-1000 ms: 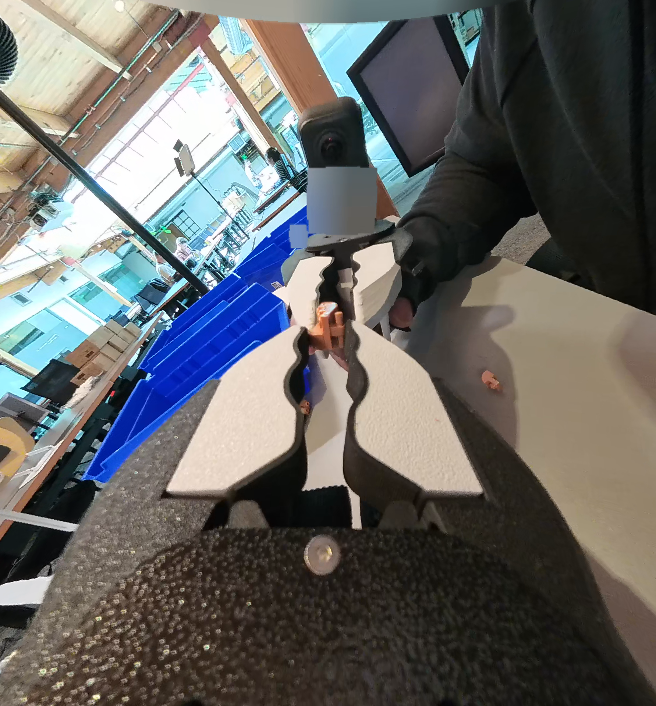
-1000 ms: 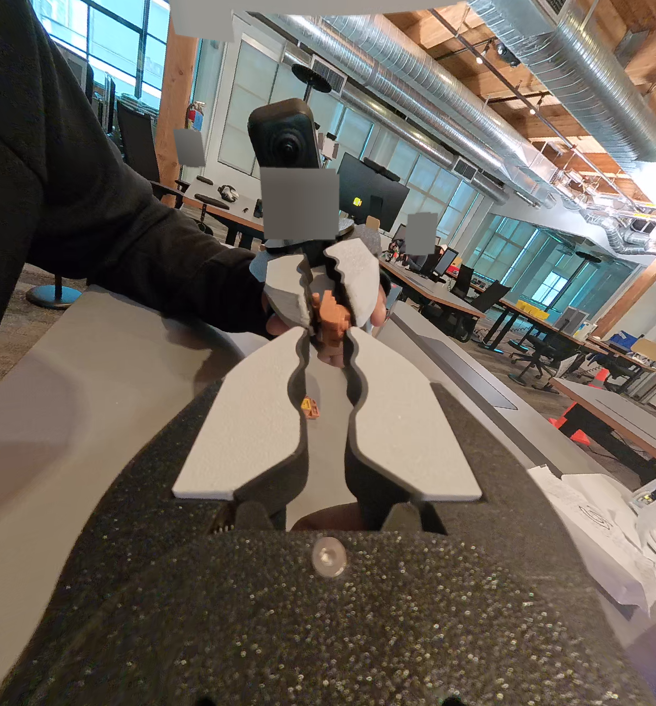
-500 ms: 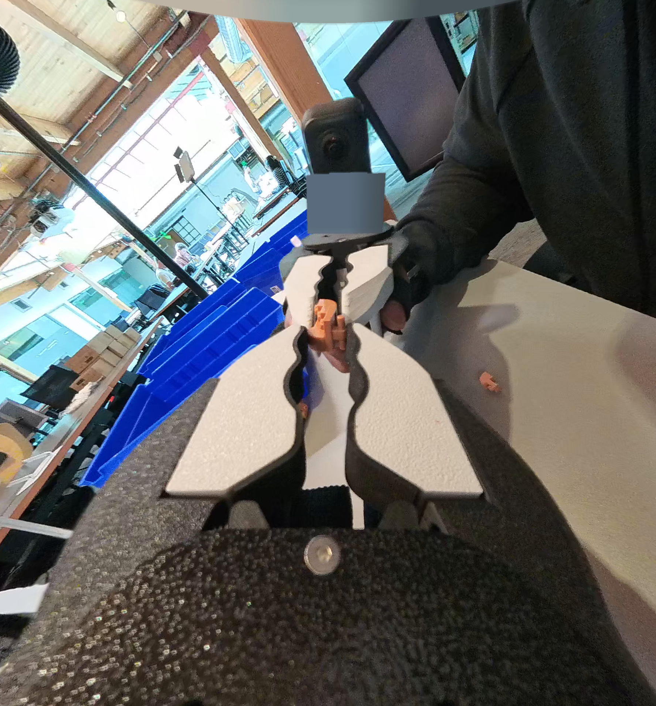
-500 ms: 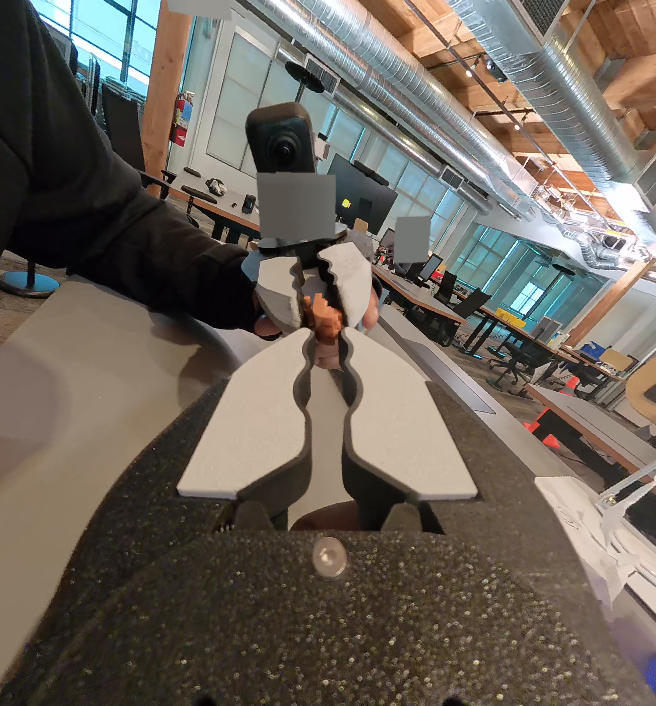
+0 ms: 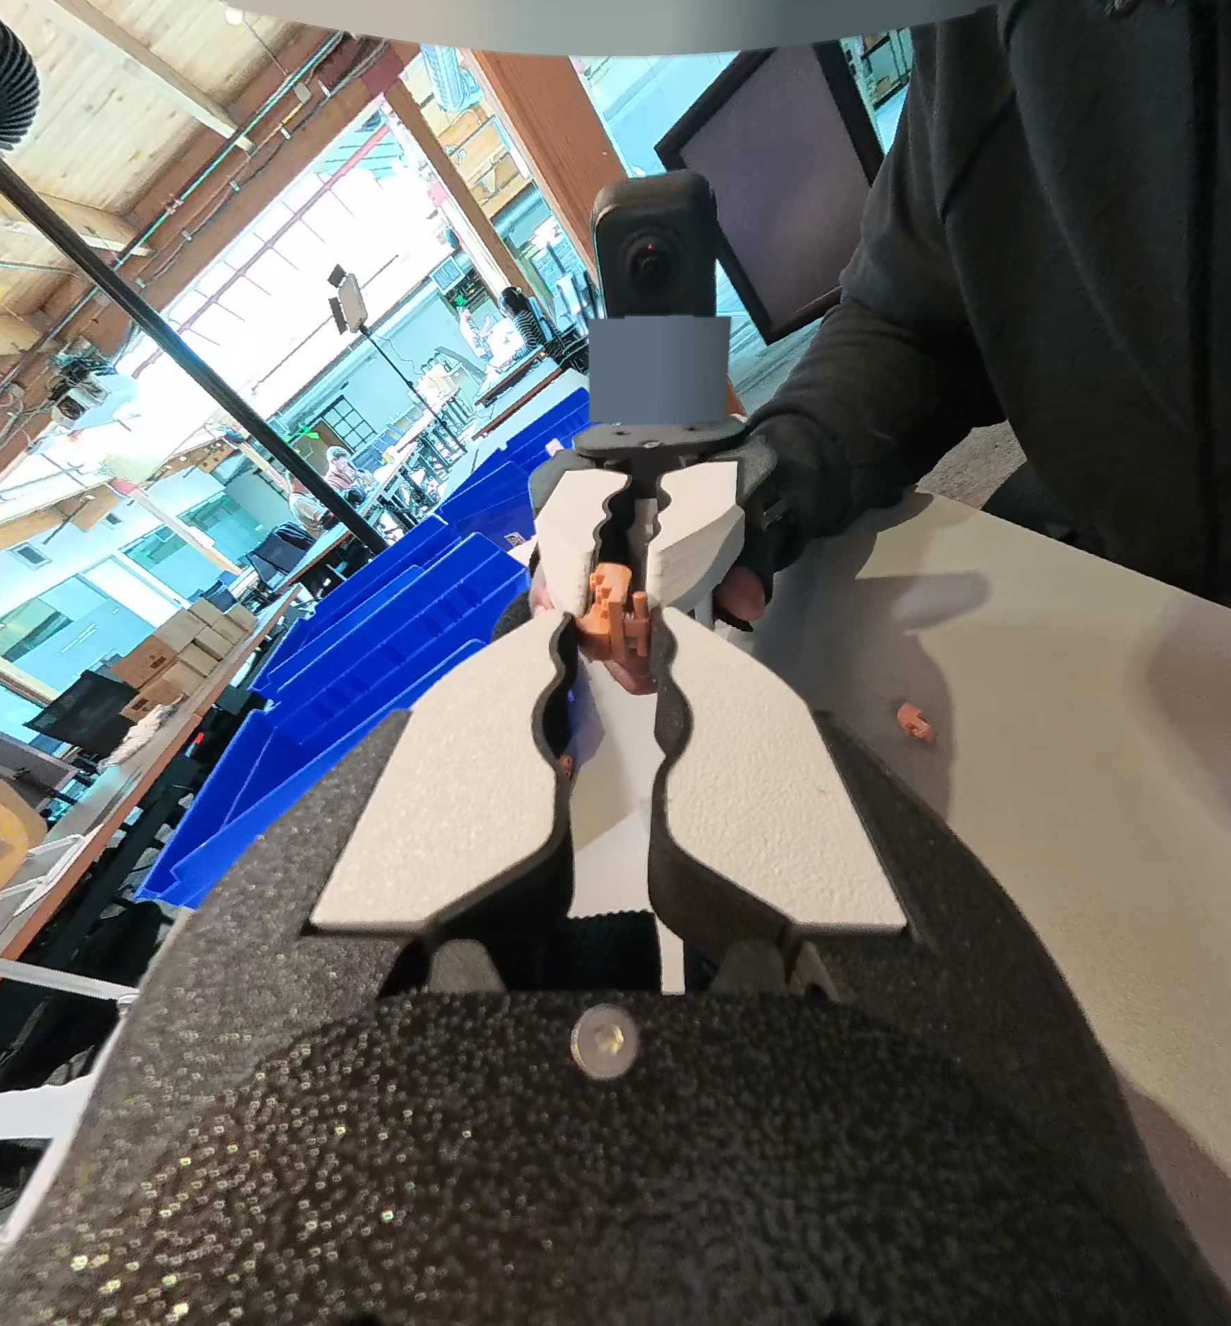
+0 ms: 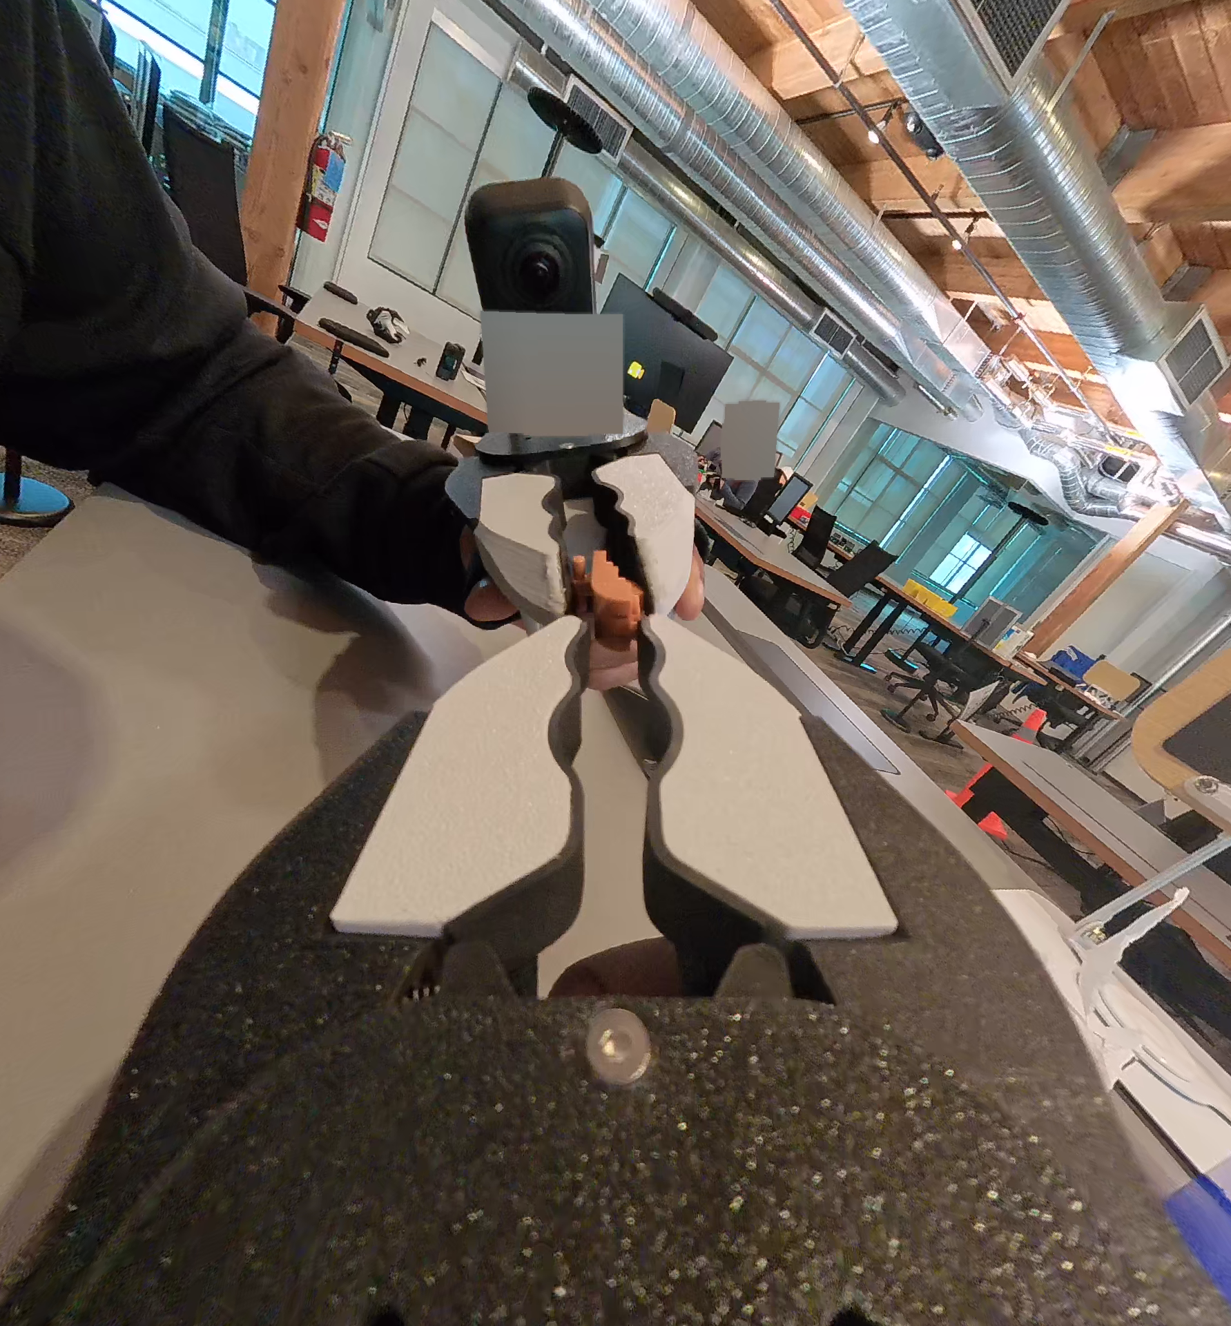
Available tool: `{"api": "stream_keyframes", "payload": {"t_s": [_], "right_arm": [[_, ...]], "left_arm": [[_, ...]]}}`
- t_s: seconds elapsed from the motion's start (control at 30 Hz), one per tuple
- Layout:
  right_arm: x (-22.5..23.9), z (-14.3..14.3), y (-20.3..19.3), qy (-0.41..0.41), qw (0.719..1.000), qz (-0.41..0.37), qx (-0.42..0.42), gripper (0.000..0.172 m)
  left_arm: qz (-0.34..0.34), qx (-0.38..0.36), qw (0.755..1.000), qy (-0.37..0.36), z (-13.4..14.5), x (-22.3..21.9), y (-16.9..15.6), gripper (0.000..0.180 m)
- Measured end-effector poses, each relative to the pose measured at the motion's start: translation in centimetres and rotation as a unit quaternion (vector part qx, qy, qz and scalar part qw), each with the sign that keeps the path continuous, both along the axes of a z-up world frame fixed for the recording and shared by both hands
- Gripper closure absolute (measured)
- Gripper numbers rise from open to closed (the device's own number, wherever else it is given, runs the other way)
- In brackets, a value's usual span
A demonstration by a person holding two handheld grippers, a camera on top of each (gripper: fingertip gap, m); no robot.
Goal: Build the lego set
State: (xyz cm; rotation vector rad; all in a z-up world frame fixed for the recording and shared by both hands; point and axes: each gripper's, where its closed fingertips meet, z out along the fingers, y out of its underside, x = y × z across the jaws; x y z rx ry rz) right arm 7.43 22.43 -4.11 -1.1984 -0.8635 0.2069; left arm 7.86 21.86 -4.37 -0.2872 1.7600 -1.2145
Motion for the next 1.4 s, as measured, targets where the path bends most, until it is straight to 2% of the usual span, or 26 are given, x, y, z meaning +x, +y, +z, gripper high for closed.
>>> {"api": "stream_keyframes", "payload": {"t_s": [0.3,0.5,0.97,1.23,1.4], "right_arm": [[-0.04,-0.16,0.07,-0.008,1.0,-0.002,0.0,0.159],[-0.43,-0.37,-0.2,-0.01,1.0,0.012,-0.003,0.161],[-0.57,-0.43,-0.41,-0.009,0.999,0.029,-0.014,0.161],[-0.49,-0.15,-0.48,-0.027,0.999,0.012,0.014,0.162],[-0.54,-0.17,-0.5,-0.042,0.999,0.002,0.032,0.161]], "left_arm": [[0.0,0.005,1.0,0.008,-0.2,-0.04,0.01,0.161],[-0.023,-0.015,0.999,0.034,-0.4,-0.33,-0.33,0.161],[-0.027,-0.01,0.999,0.035,-0.39,-0.46,-0.57,0.161],[-0.025,-0.027,0.999,0.023,-0.12,-0.37,-0.52,0.161],[-0.028,-0.049,0.997,0.045,-0.15,-0.34,-0.31,0.152]]}}
